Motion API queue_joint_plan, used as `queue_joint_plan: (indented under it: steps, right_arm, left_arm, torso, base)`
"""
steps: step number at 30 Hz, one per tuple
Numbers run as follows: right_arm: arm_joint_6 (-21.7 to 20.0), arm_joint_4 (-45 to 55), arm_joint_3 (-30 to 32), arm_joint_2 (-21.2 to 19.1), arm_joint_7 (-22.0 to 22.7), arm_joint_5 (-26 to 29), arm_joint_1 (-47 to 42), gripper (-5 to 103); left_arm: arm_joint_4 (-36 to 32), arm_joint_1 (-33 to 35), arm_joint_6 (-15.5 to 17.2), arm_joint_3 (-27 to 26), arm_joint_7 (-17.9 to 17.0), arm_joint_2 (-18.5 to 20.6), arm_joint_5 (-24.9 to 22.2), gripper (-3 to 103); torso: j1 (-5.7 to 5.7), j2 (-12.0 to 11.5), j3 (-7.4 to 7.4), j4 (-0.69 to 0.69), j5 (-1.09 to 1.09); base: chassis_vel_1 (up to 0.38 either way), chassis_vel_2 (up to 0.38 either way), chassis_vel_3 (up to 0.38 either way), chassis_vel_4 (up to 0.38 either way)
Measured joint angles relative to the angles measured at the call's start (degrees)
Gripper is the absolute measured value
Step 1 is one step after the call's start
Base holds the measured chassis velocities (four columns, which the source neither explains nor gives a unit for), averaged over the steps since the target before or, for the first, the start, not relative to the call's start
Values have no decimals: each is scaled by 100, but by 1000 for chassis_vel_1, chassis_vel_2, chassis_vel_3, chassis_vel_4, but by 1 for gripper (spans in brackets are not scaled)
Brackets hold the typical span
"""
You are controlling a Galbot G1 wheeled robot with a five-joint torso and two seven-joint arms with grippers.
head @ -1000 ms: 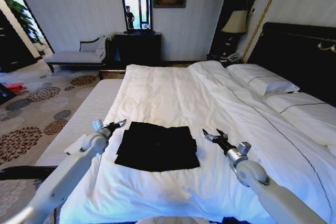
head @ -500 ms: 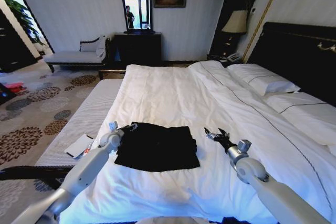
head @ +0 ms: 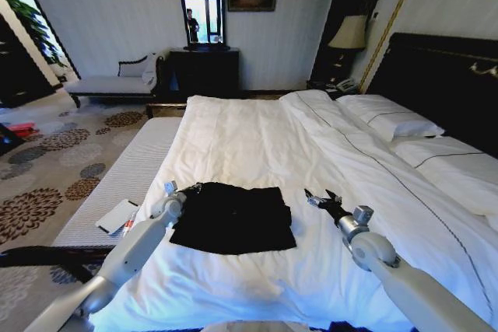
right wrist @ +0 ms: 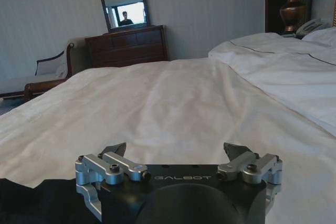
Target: Fold the clothes on the bed.
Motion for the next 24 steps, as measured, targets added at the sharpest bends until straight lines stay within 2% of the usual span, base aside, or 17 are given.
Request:
queue_joint_plan:
  steps: [6, 12, 16, 18, 20, 21, 24]
  right_arm:
    - [-4, -7, -51, 10, 52, 0, 19, 100]
    - [-52, -15, -118, -20, 106, 130, 154, 100]
    - [-183, -80, -284, -149, 109, 491, 509, 100]
    - [-533, -138, -556, -316, 75, 1234, 999, 100]
    - [-1155, -175, -846, -492, 19, 2114, 1456, 100]
    - [-1155, -175, -846, -492, 19, 2114, 1456, 100]
    - [-2076, -518, -1482, -612, -167, 3119, 2404, 100]
  left_arm:
    - [-25, 33, -19, -55, -8, 4, 12, 1]
    - [6, 24, -63, -119, -65, -10, 34, 0]
    - [-72, 80, -84, -172, -132, 13, 53, 0]
    - [-199, 154, -96, -203, -169, 74, 70, 0]
    - [-324, 226, -109, -230, -216, 123, 89, 0]
    - [-324, 226, -109, -230, -216, 123, 89, 0]
    - [-547, 325, -137, -255, -260, 190, 151, 0]
  torso:
    - [0, 0, 0, -1, 0]
    - [0, 0, 0, -2, 0]
    - [0, 0, 0, -3, 0]
    - [0, 0, 0, 1, 0]
    - [0, 0, 1, 1, 1]
    - [0, 0, 1, 1, 1]
    - [0, 0, 0, 0, -1]
  base:
    - [0, 0, 0, 0]
    - [0, 0, 0, 0]
    - [0, 0, 0, 0]
    - [0, 0, 0, 0]
    - [0, 0, 0, 0]
    - [0, 0, 0, 0]
    - [0, 0, 0, 0]
